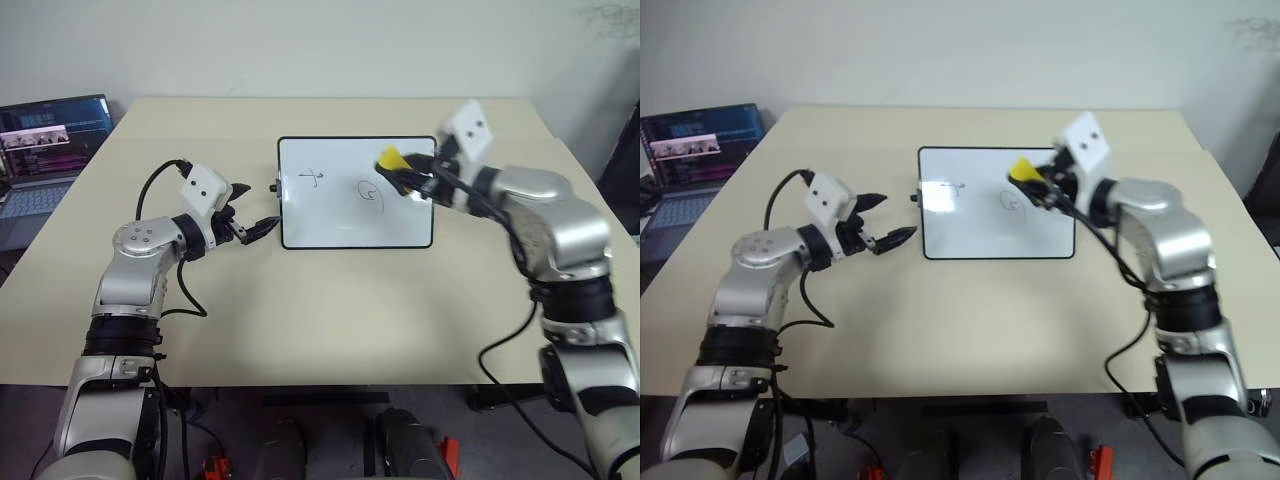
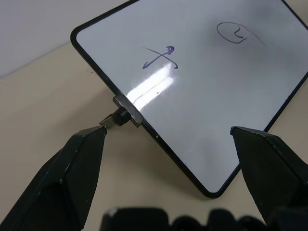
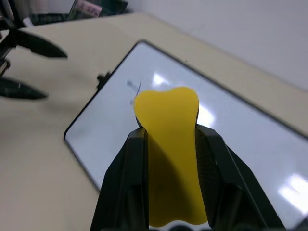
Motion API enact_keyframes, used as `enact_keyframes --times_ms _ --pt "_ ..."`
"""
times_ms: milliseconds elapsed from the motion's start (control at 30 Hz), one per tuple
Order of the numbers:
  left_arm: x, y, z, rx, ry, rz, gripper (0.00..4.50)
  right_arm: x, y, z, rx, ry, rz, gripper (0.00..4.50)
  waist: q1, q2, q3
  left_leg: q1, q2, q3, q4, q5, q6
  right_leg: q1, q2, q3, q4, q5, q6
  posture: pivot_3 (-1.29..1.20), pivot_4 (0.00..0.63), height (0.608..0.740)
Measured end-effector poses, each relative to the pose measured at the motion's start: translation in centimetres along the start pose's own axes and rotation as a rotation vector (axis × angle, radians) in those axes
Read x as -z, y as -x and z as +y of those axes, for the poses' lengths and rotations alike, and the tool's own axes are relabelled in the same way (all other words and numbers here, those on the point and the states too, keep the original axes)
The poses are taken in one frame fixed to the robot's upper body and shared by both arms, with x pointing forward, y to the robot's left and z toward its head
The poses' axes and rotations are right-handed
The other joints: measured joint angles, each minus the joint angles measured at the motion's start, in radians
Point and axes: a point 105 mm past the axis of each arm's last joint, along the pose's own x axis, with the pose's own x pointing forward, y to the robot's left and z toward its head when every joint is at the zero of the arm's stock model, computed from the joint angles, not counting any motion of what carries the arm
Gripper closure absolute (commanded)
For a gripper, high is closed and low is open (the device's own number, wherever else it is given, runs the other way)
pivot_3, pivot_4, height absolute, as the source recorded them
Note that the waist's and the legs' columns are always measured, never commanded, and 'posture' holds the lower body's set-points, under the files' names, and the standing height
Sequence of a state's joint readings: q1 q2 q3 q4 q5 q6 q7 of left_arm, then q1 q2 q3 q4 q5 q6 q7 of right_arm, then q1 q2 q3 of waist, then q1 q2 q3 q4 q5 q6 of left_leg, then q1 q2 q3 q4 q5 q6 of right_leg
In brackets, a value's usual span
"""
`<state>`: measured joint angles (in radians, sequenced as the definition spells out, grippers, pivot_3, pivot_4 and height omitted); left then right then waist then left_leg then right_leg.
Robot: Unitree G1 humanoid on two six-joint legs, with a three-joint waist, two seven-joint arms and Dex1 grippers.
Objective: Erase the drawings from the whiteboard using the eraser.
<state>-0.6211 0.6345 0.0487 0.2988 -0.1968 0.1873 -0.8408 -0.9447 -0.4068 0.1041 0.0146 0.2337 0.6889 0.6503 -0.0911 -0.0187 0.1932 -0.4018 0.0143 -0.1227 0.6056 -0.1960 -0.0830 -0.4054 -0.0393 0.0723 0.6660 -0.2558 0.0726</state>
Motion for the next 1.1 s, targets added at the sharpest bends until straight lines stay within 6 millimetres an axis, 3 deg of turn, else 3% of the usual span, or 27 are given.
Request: enact_keyframes --times_ms 100,167,300,433,733,1100 --pt "-0.1 -0.1 -0.1 0.000 -0.006 -0.004 0.00 -2.0 -2.8 1.6 -0.019 0.075 -0.057 3.50 0.003 0.000 0.000 0.000 0.000 -0.001 0.000 0.000 0.000 0.000 0.000 -0.001 0.000 0.001 -0.001 0.00 0.150 0.740" --pt "-0.2 -0.1 -0.1 0.000 -0.008 -0.006 0.00 -2.1 -5.3 2.6 -0.023 0.142 -0.045 3.50 0.003 0.000 0.000 0.000 0.000 0.000 0.000 0.000 0.000 0.000 0.000 -0.001 0.000 0.001 -0.001 0.00 0.150 0.740" --pt "-0.3 -0.3 -0.3 0.001 -0.008 -0.015 0.00 -0.8 -8.4 3.8 -0.031 0.228 0.001 3.50 0.008 0.000 0.000 -0.001 0.000 -0.002 -0.001 0.000 0.000 0.000 0.000 -0.002 -0.001 0.001 -0.001 0.00 0.150 0.740" --pt "-0.4 -0.6 -0.4 -0.007 -0.020 -0.023 0.00 0.0 -10.1 4.1 -0.033 0.299 0.036 3.50 0.007 0.000 0.000 -0.001 0.000 -0.002 -0.002 0.000 0.000 0.000 0.000 -0.002 -0.001 0.001 -0.002 0.00 0.150 0.740" --pt "0.3 -0.6 -1.6 0.009 -0.009 -0.022 0.00 1.0 -11.5 2.2 0.035 0.340 0.116 3.51 0.003 0.000 0.000 0.000 0.000 -0.002 -0.007 0.000 0.000 -0.002 0.000 -0.002 -0.001 0.000 -0.002 0.00 0.150 0.740" --pt "0.5 0.2 -1.8 -0.005 -0.022 -0.008 0.00 1.8 -12.8 3.0 0.103 0.332 0.154 3.51 0.000 0.000 0.000 0.000 0.000 -0.002 -0.010 0.000 0.000 -0.003 0.000 -0.002 -0.001 0.000 -0.003 0.00 0.150 0.740"
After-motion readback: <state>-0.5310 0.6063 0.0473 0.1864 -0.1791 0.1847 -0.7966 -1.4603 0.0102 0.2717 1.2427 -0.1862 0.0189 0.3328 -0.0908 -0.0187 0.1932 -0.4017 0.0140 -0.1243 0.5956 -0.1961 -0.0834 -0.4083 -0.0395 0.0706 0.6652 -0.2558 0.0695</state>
